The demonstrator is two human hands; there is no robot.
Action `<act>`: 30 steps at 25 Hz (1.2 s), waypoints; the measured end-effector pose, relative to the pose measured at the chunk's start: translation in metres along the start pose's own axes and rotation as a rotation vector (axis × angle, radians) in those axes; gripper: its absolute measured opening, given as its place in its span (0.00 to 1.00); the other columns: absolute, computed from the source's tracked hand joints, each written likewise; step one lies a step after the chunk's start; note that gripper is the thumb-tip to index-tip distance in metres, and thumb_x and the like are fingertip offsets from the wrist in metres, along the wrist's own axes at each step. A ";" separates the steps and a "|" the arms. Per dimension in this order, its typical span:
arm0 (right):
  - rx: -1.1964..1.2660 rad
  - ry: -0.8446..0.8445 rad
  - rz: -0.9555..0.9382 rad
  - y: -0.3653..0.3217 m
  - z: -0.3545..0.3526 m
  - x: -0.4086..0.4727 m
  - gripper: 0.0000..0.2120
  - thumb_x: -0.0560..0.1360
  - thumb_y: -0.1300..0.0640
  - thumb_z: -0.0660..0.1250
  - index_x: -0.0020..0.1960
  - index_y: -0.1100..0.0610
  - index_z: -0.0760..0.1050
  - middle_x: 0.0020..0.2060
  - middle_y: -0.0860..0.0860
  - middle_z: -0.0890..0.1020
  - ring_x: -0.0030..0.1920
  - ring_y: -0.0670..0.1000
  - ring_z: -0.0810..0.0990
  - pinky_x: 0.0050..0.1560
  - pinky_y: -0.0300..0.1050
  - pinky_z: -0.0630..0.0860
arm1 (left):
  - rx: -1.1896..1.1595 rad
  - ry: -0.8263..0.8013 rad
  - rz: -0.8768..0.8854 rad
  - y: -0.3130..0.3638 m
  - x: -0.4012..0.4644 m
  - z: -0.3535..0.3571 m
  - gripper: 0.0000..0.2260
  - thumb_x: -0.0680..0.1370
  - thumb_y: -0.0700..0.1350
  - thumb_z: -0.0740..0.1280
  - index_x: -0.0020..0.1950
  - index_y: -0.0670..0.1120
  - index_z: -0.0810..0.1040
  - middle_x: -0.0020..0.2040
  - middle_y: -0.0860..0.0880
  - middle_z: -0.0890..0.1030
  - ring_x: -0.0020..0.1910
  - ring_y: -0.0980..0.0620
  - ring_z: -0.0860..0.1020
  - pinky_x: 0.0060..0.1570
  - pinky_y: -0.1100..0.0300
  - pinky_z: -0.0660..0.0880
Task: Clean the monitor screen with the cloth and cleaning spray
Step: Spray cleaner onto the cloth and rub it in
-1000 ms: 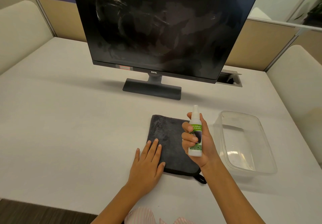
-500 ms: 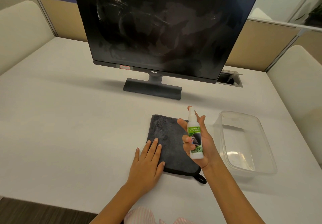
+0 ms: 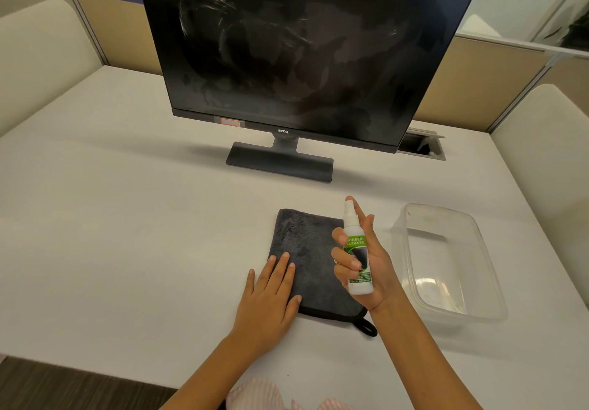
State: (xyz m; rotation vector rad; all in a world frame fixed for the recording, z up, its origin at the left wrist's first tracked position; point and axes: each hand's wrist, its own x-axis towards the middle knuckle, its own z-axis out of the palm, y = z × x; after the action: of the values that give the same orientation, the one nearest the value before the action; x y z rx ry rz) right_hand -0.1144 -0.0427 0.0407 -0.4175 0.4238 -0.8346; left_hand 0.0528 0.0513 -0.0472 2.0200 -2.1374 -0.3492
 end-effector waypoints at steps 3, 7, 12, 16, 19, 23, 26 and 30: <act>-0.066 0.039 0.029 0.000 -0.001 0.001 0.23 0.74 0.39 0.61 0.68 0.40 0.67 0.35 0.51 0.75 0.27 0.44 0.70 0.25 0.35 0.73 | -0.004 -0.009 -0.004 -0.001 0.001 0.002 0.29 0.78 0.59 0.41 0.77 0.50 0.50 0.77 0.52 0.44 0.74 0.48 0.39 0.71 0.45 0.42; -0.348 0.117 0.137 0.002 -0.001 0.000 0.28 0.66 0.45 0.75 0.63 0.38 0.67 0.38 0.51 0.76 0.29 0.47 0.73 0.25 0.39 0.73 | -0.003 -0.017 -0.003 -0.001 0.001 0.002 0.29 0.78 0.59 0.40 0.77 0.50 0.49 0.77 0.52 0.44 0.75 0.48 0.39 0.71 0.45 0.43; -1.263 0.332 0.135 0.007 -0.010 0.013 0.26 0.72 0.58 0.67 0.60 0.35 0.61 0.46 0.55 0.77 0.26 0.50 0.77 0.26 0.43 0.77 | -0.018 0.003 0.005 0.001 -0.001 -0.002 0.27 0.79 0.57 0.46 0.75 0.47 0.58 0.77 0.50 0.53 0.75 0.45 0.50 0.70 0.41 0.53; -2.061 0.208 0.004 0.010 -0.023 0.030 0.32 0.76 0.59 0.59 0.74 0.41 0.49 0.47 0.55 0.79 0.40 0.52 0.79 0.41 0.50 0.80 | -0.014 -0.005 0.004 -0.001 0.000 0.002 0.28 0.79 0.59 0.43 0.77 0.48 0.52 0.77 0.52 0.47 0.75 0.48 0.42 0.71 0.44 0.46; -2.291 0.139 -0.009 0.015 -0.028 0.042 0.30 0.78 0.57 0.57 0.75 0.42 0.48 0.50 0.56 0.77 0.43 0.53 0.78 0.43 0.49 0.79 | -0.015 0.006 0.001 -0.001 0.000 0.002 0.28 0.79 0.59 0.43 0.76 0.48 0.53 0.77 0.52 0.48 0.75 0.47 0.43 0.71 0.44 0.46; -2.318 0.083 -0.019 0.020 -0.034 0.053 0.28 0.79 0.57 0.56 0.75 0.44 0.49 0.48 0.56 0.78 0.42 0.54 0.78 0.42 0.50 0.79 | -0.013 0.020 0.011 0.001 -0.001 -0.004 0.27 0.79 0.57 0.49 0.74 0.46 0.61 0.76 0.48 0.58 0.74 0.44 0.55 0.68 0.41 0.57; -2.285 0.096 -0.037 0.016 -0.037 0.061 0.28 0.78 0.58 0.57 0.74 0.46 0.51 0.45 0.56 0.79 0.40 0.53 0.78 0.42 0.52 0.79 | -0.011 0.025 0.010 0.000 -0.001 -0.003 0.27 0.79 0.57 0.48 0.75 0.46 0.60 0.76 0.48 0.57 0.75 0.45 0.54 0.68 0.41 0.56; -2.244 0.162 -0.037 0.015 -0.036 0.070 0.30 0.77 0.59 0.59 0.74 0.45 0.50 0.44 0.56 0.78 0.38 0.53 0.77 0.38 0.48 0.79 | -0.011 0.021 0.010 0.000 -0.001 -0.002 0.27 0.79 0.57 0.47 0.75 0.46 0.59 0.76 0.49 0.56 0.75 0.45 0.52 0.69 0.41 0.54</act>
State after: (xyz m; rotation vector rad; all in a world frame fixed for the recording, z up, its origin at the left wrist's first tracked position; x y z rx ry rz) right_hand -0.0817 -0.0950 -0.0105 -2.3988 1.4165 -0.0434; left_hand 0.0531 0.0523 -0.0450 1.9977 -2.1276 -0.3357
